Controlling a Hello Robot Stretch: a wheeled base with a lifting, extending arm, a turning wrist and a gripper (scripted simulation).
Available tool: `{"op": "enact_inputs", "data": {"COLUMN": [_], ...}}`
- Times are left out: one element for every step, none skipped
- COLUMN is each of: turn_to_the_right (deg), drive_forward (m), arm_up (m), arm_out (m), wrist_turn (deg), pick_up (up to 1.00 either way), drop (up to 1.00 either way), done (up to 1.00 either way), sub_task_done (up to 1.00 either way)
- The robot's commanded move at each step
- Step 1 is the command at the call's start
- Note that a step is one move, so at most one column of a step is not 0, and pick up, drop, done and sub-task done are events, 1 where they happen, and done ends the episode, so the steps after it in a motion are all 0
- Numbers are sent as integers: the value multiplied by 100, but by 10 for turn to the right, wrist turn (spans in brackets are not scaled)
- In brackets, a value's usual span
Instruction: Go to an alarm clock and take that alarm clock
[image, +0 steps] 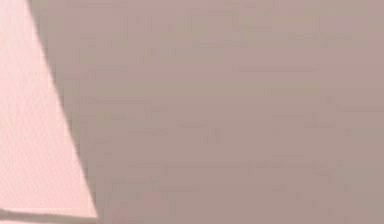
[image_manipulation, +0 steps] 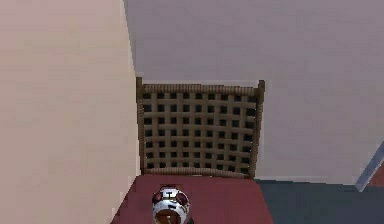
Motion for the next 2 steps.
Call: {"op": "enact_inputs", "data": {"turn_to_the_right": [0, 0], "drive_forward": [0, 0], "arm_up": [0, 10], "arm_out": [0, 0], "wrist_turn": [0, 0], "pick_up": [100, 0], "drop": [0, 0], "done": [0, 0], "sub_task_done": [0, 0]}}
